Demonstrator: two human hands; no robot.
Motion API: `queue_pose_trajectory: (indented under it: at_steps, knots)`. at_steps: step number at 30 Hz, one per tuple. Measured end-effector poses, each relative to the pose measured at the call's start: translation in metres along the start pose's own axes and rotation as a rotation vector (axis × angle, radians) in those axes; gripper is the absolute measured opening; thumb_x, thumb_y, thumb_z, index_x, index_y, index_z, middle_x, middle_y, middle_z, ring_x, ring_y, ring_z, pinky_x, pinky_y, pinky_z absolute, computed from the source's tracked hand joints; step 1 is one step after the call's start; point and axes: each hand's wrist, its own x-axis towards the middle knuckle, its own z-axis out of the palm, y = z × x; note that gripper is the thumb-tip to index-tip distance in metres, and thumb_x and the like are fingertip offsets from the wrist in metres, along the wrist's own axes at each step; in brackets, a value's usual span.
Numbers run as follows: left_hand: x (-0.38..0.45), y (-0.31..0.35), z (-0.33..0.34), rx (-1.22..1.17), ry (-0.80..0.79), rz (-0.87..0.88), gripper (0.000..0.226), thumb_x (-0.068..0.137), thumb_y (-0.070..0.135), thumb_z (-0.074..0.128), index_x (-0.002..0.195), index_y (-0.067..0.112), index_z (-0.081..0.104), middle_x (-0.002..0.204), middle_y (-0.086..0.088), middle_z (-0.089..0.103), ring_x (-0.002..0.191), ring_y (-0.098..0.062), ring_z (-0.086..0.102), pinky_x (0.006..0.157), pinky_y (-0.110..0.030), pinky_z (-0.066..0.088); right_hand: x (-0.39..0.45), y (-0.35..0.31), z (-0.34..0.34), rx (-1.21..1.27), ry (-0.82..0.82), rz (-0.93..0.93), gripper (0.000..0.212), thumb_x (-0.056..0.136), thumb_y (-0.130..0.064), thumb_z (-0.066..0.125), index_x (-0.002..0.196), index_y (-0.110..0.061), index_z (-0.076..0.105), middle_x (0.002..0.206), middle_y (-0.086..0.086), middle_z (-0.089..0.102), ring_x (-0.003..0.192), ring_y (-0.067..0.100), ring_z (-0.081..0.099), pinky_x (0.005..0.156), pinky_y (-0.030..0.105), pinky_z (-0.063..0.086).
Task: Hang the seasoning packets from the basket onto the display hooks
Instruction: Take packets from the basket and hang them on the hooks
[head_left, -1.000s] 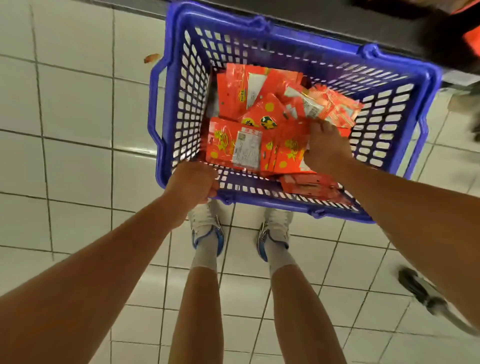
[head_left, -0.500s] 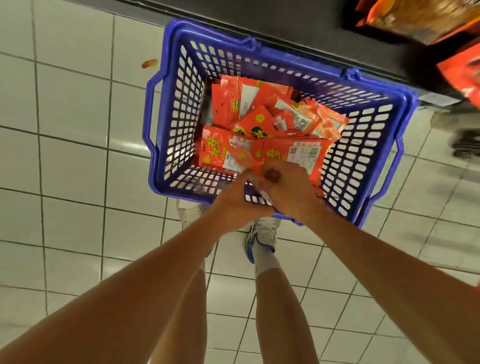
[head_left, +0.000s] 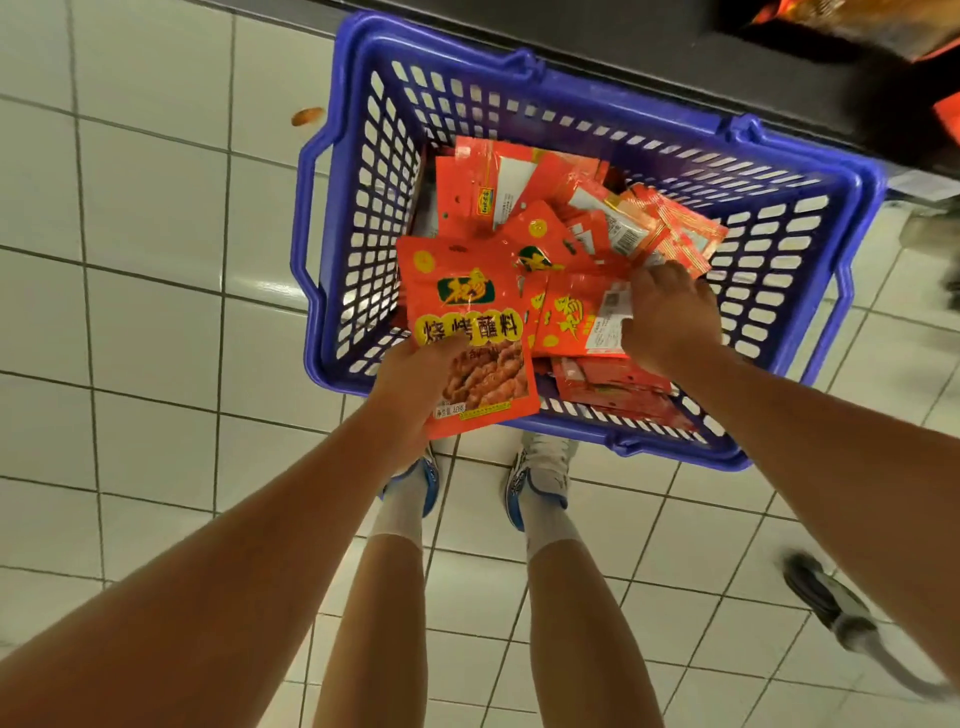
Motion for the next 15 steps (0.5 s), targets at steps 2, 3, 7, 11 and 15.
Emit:
queue_pose_trajectory:
  at_steps: [2,3,7,11,15]
  knots:
    - [-0.003,-0.002,-0.004,-0.028,0.006,0.014,0.018,0.097,0.034,0.064,0.112,0.025,0.069,0.100,-0.002,0.079,0.091,-0.027,0.077,0.088,-0.055,0.059,-0.007,0.004,0.002,-0.031,0.102,-0.021,0.061,0.090,-0.025,0.066,0.143,-0.005,0.043,0.142,0.021,0.049,0.129,0.042,0.048,0.106,0.053,0.041]
    - [-0.005,-0.003,-0.004,-0.018,0.012,0.029,0.016,0.099,0.032,0.062,0.111,0.024,0.069,0.100,-0.003,0.079,0.092,-0.028,0.077,0.089,-0.056,0.059,-0.011,0.006,0.001,-0.010,0.103,-0.042,0.050,0.093,-0.025,0.064,0.137,-0.006,0.050,0.133,0.020,0.055,0.118,0.042,0.057,0.095,0.049,0.048]
    - [-0.015,-0.002,0.002,0.082,0.036,0.103,0.018,0.100,0.019,0.057,0.113,0.026,0.067,0.104,-0.003,0.077,0.094,-0.029,0.075,0.089,-0.057,0.058,-0.036,-0.001,-0.014,0.353,0.117,-0.107,0.022,0.099,-0.031,0.059,0.093,-0.012,0.066,0.082,0.003,0.056,0.077,0.029,0.063,0.060,0.028,0.037]
    - [-0.044,0.012,0.016,-0.003,-0.056,0.148,0.024,0.100,0.015,0.056,0.120,0.026,0.065,0.110,-0.004,0.076,0.103,-0.030,0.073,0.092,-0.057,0.057,-0.086,-0.044,-0.051,0.727,0.342,-0.187,0.016,0.088,-0.028,0.054,0.086,-0.013,0.060,0.073,-0.001,0.061,0.055,0.017,0.052,0.057,0.025,0.036]
    - [-0.087,0.032,0.029,-0.096,-0.221,0.241,0.036,0.086,0.043,0.074,0.116,0.025,0.070,0.106,-0.007,0.078,0.093,-0.033,0.075,0.074,-0.047,0.061,-0.139,-0.088,-0.092,0.783,0.291,-0.274,0.017,0.088,-0.025,0.055,0.099,-0.014,0.062,0.083,0.004,0.070,0.068,0.023,0.065,0.062,0.032,0.049]
